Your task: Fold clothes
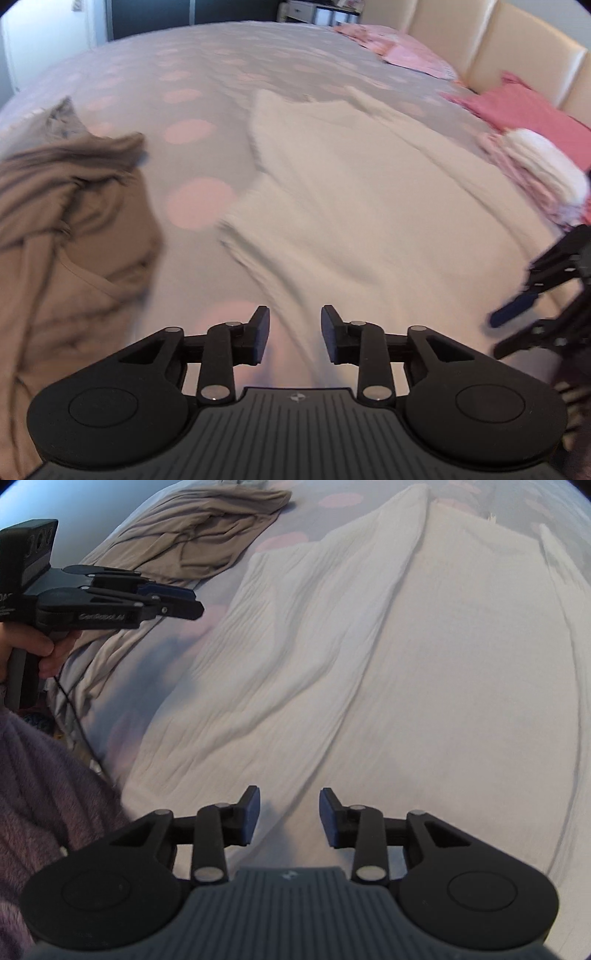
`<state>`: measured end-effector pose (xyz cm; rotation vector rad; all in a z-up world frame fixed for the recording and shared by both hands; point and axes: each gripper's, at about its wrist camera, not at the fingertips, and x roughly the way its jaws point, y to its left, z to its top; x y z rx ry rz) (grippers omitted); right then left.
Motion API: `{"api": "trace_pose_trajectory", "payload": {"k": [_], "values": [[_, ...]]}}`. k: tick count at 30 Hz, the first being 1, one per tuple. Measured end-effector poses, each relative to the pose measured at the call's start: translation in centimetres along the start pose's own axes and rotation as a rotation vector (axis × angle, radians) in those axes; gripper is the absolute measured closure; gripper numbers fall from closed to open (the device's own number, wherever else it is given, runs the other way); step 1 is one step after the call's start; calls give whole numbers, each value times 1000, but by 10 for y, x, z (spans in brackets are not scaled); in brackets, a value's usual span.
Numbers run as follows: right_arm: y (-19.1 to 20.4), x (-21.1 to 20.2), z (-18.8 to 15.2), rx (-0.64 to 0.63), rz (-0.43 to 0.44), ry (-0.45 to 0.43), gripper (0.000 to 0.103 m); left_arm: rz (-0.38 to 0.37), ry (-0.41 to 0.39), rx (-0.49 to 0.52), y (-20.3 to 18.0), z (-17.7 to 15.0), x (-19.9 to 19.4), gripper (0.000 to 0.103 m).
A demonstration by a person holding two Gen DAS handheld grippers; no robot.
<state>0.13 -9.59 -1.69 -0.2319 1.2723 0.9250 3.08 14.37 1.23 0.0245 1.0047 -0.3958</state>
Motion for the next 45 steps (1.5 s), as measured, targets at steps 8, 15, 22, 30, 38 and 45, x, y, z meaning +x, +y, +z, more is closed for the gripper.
{"api": "trace_pose_trajectory", "payload": {"k": [8, 15, 22, 30, 38, 45], "values": [[16, 8, -47, 57, 107, 53, 66, -38, 160, 32, -44, -47, 1, 71], [23, 11, -62, 73, 142, 71, 98, 22, 220, 96, -58, -63, 3, 102], [28, 18, -66, 36, 97, 77, 95, 82, 212, 40, -53, -69, -2, 91], [25, 0, -72, -7, 27, 29, 72, 63, 186, -71, -54, -85, -25, 57], [23, -18, -72, -13, -28, -37, 68, 12, 236, -213, -51, -98, -9, 57], [17, -35, -75, -6, -74, -101, 66, -50, 238, -209, -54, -92, -9, 92]]}}
